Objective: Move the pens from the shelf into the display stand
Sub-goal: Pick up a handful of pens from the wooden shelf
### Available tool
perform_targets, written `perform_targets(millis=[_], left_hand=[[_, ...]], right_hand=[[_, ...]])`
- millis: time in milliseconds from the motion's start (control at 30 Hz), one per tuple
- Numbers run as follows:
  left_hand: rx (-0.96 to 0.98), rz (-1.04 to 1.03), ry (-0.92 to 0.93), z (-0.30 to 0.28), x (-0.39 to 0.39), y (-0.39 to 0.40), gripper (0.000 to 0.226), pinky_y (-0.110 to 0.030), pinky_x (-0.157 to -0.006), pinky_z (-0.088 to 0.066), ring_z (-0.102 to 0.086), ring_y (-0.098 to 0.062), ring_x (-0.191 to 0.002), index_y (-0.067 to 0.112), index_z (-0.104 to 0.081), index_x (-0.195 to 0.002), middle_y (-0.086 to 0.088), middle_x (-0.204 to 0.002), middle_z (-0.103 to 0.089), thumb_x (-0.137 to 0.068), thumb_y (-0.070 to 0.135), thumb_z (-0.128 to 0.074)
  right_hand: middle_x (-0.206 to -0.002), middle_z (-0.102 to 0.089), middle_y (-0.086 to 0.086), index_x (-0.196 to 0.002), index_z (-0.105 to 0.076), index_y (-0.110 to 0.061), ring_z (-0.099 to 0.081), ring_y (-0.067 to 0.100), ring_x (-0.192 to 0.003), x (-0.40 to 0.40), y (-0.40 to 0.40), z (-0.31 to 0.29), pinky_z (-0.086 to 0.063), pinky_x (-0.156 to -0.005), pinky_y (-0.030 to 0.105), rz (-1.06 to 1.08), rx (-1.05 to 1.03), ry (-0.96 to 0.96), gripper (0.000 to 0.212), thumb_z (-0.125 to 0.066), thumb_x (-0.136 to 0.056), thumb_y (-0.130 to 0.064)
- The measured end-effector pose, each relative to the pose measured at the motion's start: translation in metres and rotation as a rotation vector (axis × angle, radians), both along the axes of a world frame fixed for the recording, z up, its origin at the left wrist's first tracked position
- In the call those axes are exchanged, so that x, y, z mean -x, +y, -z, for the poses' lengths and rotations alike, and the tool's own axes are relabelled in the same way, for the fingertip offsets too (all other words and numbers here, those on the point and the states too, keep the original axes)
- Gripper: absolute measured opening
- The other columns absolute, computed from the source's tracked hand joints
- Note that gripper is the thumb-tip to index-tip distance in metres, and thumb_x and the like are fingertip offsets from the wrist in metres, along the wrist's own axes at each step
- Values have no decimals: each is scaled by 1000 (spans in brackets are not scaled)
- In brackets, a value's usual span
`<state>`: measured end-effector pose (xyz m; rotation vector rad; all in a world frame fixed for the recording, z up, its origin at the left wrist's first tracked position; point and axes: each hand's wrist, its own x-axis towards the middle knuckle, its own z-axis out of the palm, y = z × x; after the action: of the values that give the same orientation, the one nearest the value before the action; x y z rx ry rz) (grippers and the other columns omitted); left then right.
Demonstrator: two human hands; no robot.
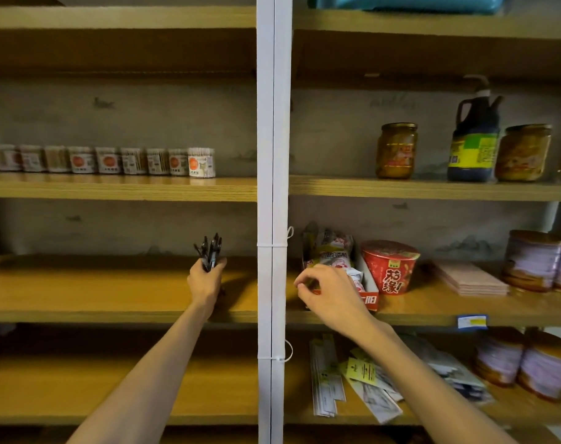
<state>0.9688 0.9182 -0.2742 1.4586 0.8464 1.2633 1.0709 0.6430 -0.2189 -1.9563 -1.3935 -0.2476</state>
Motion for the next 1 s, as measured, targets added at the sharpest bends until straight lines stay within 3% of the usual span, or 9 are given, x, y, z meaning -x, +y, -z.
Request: perform_targets(millis=[167, 300, 433, 500, 633, 733, 867, 1000], left_hand=[[-26, -53, 21, -6, 1, 3, 13, -31, -60, -46, -58, -16, -66, 20, -65, -93, -4, -77, -65, -97, 32, -66], [-15, 8, 161, 2, 6, 2, 11, -32, -66, -51, -65, -21, -77, 17, -63, -91, -8, -83, -68, -98, 25, -66], [-74, -78, 200, -3, 12, -2, 24, -30, -52, -43, -55, -16, -57, 15, -59, -75, -6, -67, -62, -98, 20, -65], [-116, -66, 261, -5, 20, -6, 19, -28, -49, -42, -54, -14, -54, 15, -63, -79, -4, -65, -63, -97, 21, -66], [-193, -44, 423, -14, 44, -18, 14, -28, -50, -42, -59, -15, -58, 27, -62, -83, -1, -69, -67, -96, 32, -65], [-236, -47, 537, -25, 66, -29, 18, -31, -55, -47, -65, -17, -64, 25, -61, -79, 1, -70, -67, -95, 34, -62], [-263, 48, 514, -36, 101, -48, 14, -37, -65, -59, -72, -15, -63, 22, -61, -84, -2, -70, -72, -96, 29, -62], [-317, 51, 501, -43, 141, -73, 25, -31, -52, -52, -64, -13, -52, 16, -57, -77, -1, -65, -66, -98, 30, -62]], right_hand=[[-104, -64, -15, -106, -71, -32, -61, 0, -94, -5, 0, 2, -56, -87, 22, 9, 5, 27, 11, -64, -97, -30], [-103, -63, -16, -105, -71, -32, -60, -1, -94, -1, 1, 6, -53, -84, 19, 8, 17, 21, 11, -64, -97, -29], [-103, -63, -18, -107, -71, -32, -60, -1, -94, 7, 4, 6, -54, -85, 20, -38, 25, 20, 12, -64, -97, -29], [-103, -63, -18, -109, -71, -31, -61, -2, -94, 13, 5, 3, -55, -84, 21, -68, 11, 21, 14, -64, -97, -30], [-105, -64, -18, -111, -71, -28, -63, -1, -93, 33, 12, -1, -57, -83, 23, -122, 11, 13, 15, -64, -97, -27], [-106, -67, -14, -109, -71, -26, -61, -1, -95, 52, 19, 0, -53, -83, 18, -165, 21, 13, 14, -64, -97, -24], [-105, -65, -15, -111, -71, -27, -60, -4, -96, 81, 29, -1, -48, -81, 12, -221, 36, 60, 16, -64, -97, -23], [-105, -65, -16, -114, -70, -28, -60, -3, -97, 107, 33, 2, -50, -83, 13, -291, 62, 114, 18, -65, -97, -23]])
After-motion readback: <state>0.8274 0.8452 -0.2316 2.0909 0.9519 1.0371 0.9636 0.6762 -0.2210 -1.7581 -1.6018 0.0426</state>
